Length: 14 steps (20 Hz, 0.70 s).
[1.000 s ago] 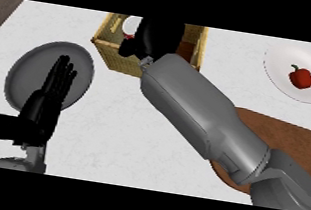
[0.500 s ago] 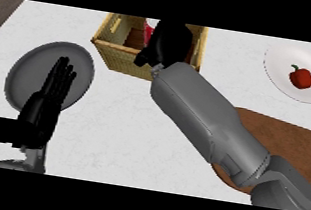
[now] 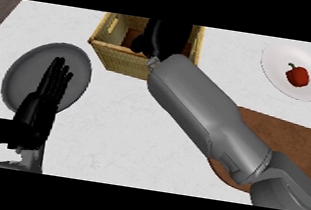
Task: Pick the can from the cutting board and place it in the basket
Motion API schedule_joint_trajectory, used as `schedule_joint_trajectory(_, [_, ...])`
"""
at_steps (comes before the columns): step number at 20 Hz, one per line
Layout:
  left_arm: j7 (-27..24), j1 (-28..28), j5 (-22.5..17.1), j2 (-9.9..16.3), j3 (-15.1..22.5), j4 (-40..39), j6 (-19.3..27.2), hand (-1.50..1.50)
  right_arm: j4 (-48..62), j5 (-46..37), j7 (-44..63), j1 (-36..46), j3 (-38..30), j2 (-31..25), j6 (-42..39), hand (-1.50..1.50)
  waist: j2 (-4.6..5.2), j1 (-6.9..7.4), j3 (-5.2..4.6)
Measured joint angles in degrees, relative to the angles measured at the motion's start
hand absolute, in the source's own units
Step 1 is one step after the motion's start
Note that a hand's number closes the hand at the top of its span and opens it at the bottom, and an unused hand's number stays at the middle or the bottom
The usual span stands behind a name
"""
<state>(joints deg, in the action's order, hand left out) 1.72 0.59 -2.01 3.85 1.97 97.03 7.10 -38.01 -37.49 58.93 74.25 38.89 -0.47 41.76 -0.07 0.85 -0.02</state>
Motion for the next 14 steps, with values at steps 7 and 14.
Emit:
schedule_joint_trajectory(7, [-0.64, -0.83, 0.3, 0.05, -0.61, -0.28, 0.3, 0.0, -2.68, -8.28, 2.81, -0.52, -2.03, -1.88, 0.9, -1.5, -0.45, -1.37, 0.0])
schedule_joint_trajectory(14, [-0.39, -1.84, -0.17, 0.32, -1.82, 0.02, 0.6, 0.0, -11.72, -13.24, 5.45, -2.96, -7.86, -6.28, 1.21, -1.5, -1.08, -3.11, 0.06])
